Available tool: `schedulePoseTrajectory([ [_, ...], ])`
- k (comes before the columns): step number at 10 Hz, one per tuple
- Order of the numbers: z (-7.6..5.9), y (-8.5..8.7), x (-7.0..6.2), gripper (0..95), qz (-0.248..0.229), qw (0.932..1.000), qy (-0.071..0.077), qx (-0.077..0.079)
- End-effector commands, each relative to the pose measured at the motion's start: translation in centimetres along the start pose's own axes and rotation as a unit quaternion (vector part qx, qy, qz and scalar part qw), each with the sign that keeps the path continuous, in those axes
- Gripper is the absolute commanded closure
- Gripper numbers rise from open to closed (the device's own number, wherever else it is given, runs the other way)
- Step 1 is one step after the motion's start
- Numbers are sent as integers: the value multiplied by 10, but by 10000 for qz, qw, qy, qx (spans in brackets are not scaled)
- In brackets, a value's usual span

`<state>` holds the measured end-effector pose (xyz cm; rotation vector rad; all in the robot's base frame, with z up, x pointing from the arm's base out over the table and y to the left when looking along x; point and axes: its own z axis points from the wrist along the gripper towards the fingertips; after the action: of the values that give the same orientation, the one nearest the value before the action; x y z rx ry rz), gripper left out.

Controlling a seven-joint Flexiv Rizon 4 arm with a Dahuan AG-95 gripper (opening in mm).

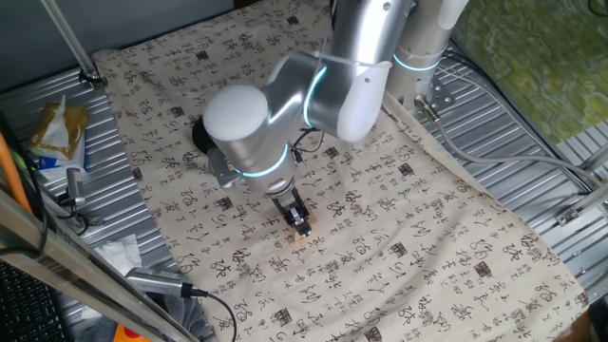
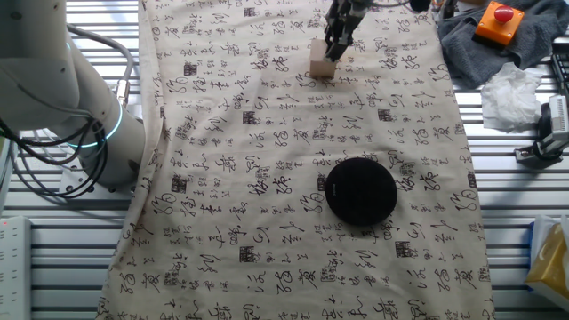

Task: Place the block on the scale

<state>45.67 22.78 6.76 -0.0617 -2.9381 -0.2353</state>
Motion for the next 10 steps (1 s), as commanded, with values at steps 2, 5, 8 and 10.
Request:
schedulePoseTrajectory([
  [2,-3,-3,2,190,-83,9998,-116,-141],
  [5,0,-4,0,0,-80,9999,-125,-69],
  [8,5,-6,-3,0,-84,9999,-120,26],
  [10,10,-7,-6,0,-77,9998,-124,95],
])
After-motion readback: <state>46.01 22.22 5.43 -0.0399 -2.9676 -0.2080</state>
